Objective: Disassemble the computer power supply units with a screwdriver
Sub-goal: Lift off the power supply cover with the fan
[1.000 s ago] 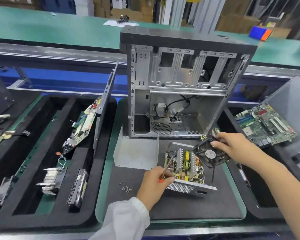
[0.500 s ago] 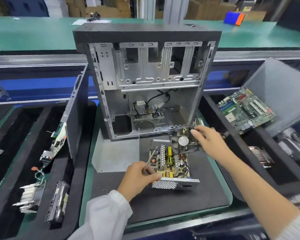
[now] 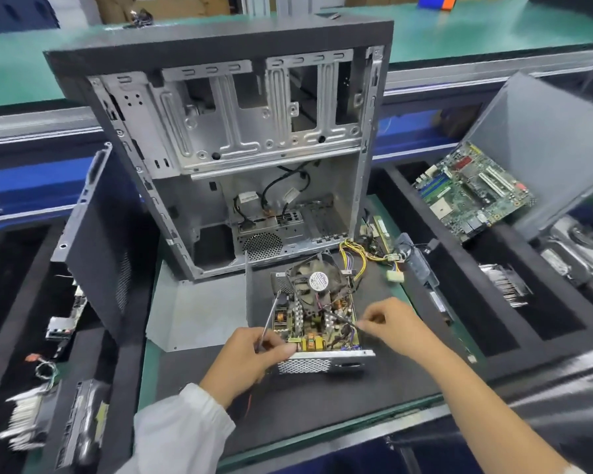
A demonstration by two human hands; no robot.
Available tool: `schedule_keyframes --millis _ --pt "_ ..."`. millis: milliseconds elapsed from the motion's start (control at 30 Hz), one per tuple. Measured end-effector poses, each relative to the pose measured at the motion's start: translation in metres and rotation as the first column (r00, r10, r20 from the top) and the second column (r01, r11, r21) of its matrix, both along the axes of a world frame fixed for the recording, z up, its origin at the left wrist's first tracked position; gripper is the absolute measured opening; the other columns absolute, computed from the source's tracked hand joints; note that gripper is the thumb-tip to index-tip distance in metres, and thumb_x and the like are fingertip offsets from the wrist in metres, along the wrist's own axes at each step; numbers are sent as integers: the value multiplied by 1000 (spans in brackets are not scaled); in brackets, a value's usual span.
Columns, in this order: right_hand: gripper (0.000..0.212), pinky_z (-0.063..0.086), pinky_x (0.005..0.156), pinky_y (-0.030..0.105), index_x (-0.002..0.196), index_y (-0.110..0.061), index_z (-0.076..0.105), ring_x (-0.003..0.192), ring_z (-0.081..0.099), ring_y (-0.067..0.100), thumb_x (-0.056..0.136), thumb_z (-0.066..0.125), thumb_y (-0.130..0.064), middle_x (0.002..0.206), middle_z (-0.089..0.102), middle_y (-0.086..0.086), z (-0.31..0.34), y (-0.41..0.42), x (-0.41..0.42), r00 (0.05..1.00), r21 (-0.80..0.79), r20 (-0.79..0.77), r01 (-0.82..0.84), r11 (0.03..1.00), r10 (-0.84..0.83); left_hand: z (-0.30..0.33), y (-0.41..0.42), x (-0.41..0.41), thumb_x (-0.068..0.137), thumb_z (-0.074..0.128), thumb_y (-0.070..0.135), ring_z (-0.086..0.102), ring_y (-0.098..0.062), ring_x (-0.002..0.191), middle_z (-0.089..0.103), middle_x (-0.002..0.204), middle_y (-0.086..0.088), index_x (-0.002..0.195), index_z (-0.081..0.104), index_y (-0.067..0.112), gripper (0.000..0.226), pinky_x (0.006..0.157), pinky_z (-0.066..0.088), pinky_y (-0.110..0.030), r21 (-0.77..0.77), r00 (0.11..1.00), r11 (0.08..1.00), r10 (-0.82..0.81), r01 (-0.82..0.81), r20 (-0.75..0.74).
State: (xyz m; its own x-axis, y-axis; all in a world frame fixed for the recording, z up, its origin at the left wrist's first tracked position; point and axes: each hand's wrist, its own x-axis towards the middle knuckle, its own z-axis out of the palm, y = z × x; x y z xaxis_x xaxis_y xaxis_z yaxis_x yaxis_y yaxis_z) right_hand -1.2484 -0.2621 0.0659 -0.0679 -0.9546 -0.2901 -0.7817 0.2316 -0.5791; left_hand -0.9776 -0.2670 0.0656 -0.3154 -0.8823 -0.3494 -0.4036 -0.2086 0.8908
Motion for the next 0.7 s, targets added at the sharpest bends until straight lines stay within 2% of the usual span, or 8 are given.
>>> schedule_keyframes --millis 67,133,167,300,433,567,633,700 --pt "17 47 70 20 73 -22 66 73 57 11 83 67 -8 74 66 -4 -14 8 -6 988 156 120 -115 981 97 0 -2 1 79 80 32 37 -11 37 47 41 6 71 69 9 26 42 30 -16 8 1000 1000 -10 10 6" --pt "21 49 75 32 72 -21 67 70 55 10 79 67 -2 73 66 -1 -19 8 -10 970 146 218 -143 979 109 1 -3 0 78 80 33 37 -11 37 48 42 4 67 69 14 24 41 31 -16 16 1000 1000 -22 22 6" --pt "21 48 73 31 71 -21 67 68 54 9 78 67 -1 71 64 -3 -21 8 -12 963 117 241 -154 981 123 1 -3 0 78 80 33 38 -11 37 48 42 3 65 69 16 24 42 31 -16 21 1000 1000 -23 23 0" --pt "18 43 69 18 73 -20 70 69 56 -3 76 72 -2 73 60 -15 -31 14 -10 967 -74 156 -190 979 199 3 -4 -1 78 79 31 37 -9 36 47 41 2 63 70 18 22 42 31 -15 40 999 999 -30 31 -14" --pt "12 44 69 21 76 -18 72 74 57 7 76 76 -6 82 57 -16 -38 26 -6 958 -229 108 -237 944 267 5 -2 -1 81 78 28 35 -9 35 45 40 2 63 72 17 22 42 30 -15 42 1000 999 -24 24 -13" --pt "15 37 66 9 66 -8 70 71 57 11 75 71 4 78 57 -13 -43 31 -1 975 -326 28 -201 924 222 7 -1 -2 83 77 27 34 -10 36 45 39 -2 55 69 21 30 43 32 -16 37 1000 999 -31 31 -3" --pt "14 37 66 6 66 -5 70 69 57 8 75 70 6 74 58 -12 -44 33 1 981 -350 52 -157 923 186 8 -1 -2 83 76 27 35 -11 36 44 39 -3 51 66 22 33 44 33 -16 28 999 999 -35 35 6" --pt "15 40 66 11 65 -4 69 66 56 3 77 71 4 71 59 -11 -44 34 2 981 -355 132 -90 931 145 9 -1 -2 84 76 28 35 -11 37 44 39 -2 50 64 22 36 45 35 -15 19 999 999 -45 44 22"
